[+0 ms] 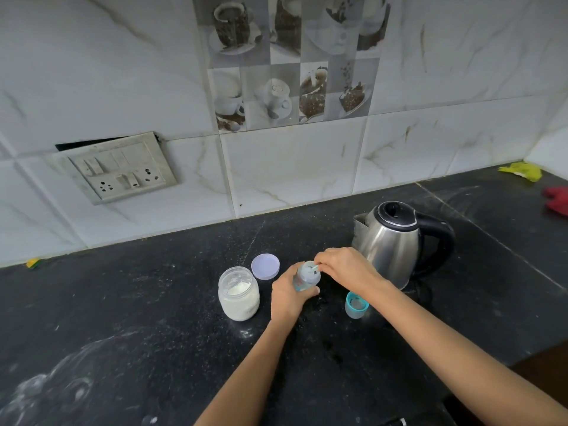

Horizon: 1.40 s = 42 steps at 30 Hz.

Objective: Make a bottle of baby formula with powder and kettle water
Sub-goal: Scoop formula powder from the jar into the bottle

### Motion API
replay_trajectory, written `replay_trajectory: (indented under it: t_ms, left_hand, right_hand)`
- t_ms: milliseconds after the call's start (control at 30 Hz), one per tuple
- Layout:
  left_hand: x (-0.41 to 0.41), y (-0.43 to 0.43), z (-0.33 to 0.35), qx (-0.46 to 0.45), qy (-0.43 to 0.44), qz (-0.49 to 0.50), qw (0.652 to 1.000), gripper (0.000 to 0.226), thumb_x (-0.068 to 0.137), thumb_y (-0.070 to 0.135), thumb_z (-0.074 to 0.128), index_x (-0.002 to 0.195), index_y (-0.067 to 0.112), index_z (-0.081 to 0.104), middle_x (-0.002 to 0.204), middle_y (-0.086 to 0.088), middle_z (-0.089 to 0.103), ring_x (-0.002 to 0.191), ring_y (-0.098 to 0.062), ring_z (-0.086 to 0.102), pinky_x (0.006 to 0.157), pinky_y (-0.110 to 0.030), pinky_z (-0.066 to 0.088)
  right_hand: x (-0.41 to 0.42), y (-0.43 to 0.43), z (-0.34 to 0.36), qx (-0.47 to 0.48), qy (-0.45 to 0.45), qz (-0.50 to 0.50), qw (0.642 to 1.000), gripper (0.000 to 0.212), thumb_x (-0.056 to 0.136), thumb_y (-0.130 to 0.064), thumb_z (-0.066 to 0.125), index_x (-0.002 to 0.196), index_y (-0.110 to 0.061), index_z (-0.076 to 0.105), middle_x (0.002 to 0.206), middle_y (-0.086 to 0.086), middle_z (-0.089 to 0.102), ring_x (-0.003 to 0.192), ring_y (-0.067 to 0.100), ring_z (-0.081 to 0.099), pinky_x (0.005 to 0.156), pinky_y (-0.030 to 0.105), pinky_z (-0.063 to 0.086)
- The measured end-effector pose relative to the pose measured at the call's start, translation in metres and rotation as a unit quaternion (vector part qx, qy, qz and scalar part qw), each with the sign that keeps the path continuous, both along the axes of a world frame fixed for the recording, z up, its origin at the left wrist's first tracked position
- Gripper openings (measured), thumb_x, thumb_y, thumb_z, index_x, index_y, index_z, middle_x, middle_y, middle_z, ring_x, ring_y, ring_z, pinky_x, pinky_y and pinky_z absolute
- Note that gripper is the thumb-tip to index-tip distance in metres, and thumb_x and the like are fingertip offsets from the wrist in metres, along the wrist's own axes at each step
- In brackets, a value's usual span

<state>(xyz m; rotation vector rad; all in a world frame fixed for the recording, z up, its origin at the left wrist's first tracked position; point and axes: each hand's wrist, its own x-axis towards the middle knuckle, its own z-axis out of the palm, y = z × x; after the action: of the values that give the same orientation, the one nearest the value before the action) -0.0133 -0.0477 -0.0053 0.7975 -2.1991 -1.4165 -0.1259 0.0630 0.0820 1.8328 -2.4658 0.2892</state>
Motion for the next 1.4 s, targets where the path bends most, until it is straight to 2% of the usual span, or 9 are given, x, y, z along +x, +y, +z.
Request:
replay_trajectory:
  t_ms: [167,367,500,600,767,867,1100,1300,1400]
  left_hand:
    - [0.002,0.003,-0.001,0.015,0.008,0.008,1.0,0.058,0.065,0.023,0.084,0.114,0.038,0.058,0.106,0.018,0.064,0.098,0.0,0.058,0.09,-0.025,0.047]
    - [0.001,0.004,0.0,0.025,0.009,0.006,1.0,0.057,0.065,0.021,0.084,0.11,0.043,0.056,0.102,0.02,0.064,0.095,0.003,0.058,0.086,-0.02,0.046]
    - [0.001,0.006,-0.001,0.019,0.004,0.003,1.0,0.057,0.065,0.021,0.084,0.112,0.041,0.057,0.104,0.018,0.064,0.097,0.002,0.058,0.087,-0.021,0.046]
    - [0.0,0.007,-0.001,0.023,0.0,0.006,1.0,0.057,0.065,0.021,0.084,0.11,0.041,0.056,0.102,0.019,0.064,0.096,0.002,0.058,0.086,-0.02,0.045]
    - [0.0,0.007,0.001,0.026,-0.004,0.007,1.0,0.058,0.065,0.02,0.084,0.107,0.046,0.053,0.1,0.023,0.062,0.094,0.005,0.056,0.083,-0.016,0.043]
    - [0.0,0.006,-0.001,0.023,-0.007,0.013,1.0,0.059,0.065,0.021,0.085,0.107,0.047,0.053,0.102,0.023,0.062,0.096,0.004,0.056,0.086,-0.017,0.043]
    - [-0.003,0.005,-0.002,0.026,-0.013,0.024,0.999,0.059,0.065,0.023,0.084,0.111,0.043,0.054,0.105,0.022,0.06,0.098,0.0,0.055,0.09,-0.022,0.043]
    - [-0.007,0.006,-0.004,0.035,-0.015,0.025,0.999,0.06,0.064,0.023,0.085,0.116,0.036,0.057,0.107,0.017,0.063,0.099,-0.003,0.057,0.091,-0.026,0.046]
    - [-0.006,0.005,-0.007,0.046,-0.021,0.033,0.998,0.058,0.066,0.021,0.085,0.114,0.034,0.056,0.107,0.016,0.061,0.1,-0.005,0.056,0.09,-0.025,0.044]
  right_hand:
    - [0.001,0.001,-0.004,-0.026,-0.026,0.005,0.999,0.017,0.091,-0.007,0.062,0.105,-0.009,0.072,0.094,0.006,0.07,0.083,0.021,0.066,0.074,0.035,0.056]
    - [0.005,-0.001,0.001,-0.01,-0.066,-0.014,0.998,0.018,0.095,-0.012,0.057,0.105,-0.014,0.072,0.098,-0.001,0.07,0.085,0.014,0.065,0.075,0.021,0.049]
    - [0.001,-0.003,0.004,-0.02,-0.104,-0.045,0.993,0.015,0.093,-0.011,0.059,0.099,-0.016,0.072,0.093,-0.003,0.071,0.078,0.01,0.064,0.075,0.03,0.056]
    - [0.001,-0.005,0.007,0.0,-0.115,-0.05,0.992,0.015,0.092,-0.012,0.061,0.098,-0.018,0.072,0.091,-0.002,0.07,0.076,0.011,0.065,0.074,0.032,0.056]
    - [0.002,-0.004,0.007,-0.012,-0.135,-0.059,0.989,0.012,0.092,-0.014,0.063,0.099,-0.018,0.072,0.092,-0.003,0.07,0.079,0.007,0.065,0.076,0.026,0.056]
    - [0.002,-0.001,0.009,-0.046,-0.143,-0.077,0.986,0.012,0.092,-0.014,0.064,0.099,-0.018,0.072,0.091,-0.004,0.07,0.078,0.004,0.062,0.073,0.017,0.052]
    - [0.0,0.001,0.012,-0.082,-0.187,-0.12,0.972,0.014,0.091,-0.012,0.065,0.101,-0.016,0.073,0.093,-0.002,0.07,0.081,0.005,0.064,0.074,0.013,0.048]
    - [0.001,0.004,0.011,-0.105,-0.168,-0.112,0.974,0.013,0.091,-0.008,0.063,0.096,-0.014,0.074,0.094,-0.002,0.068,0.071,0.0,0.055,0.066,0.008,0.04]
    - [0.0,0.006,0.011,-0.119,-0.166,-0.109,0.973,0.014,0.091,-0.006,0.063,0.095,-0.013,0.074,0.094,-0.001,0.068,0.073,0.002,0.056,0.068,0.008,0.041]
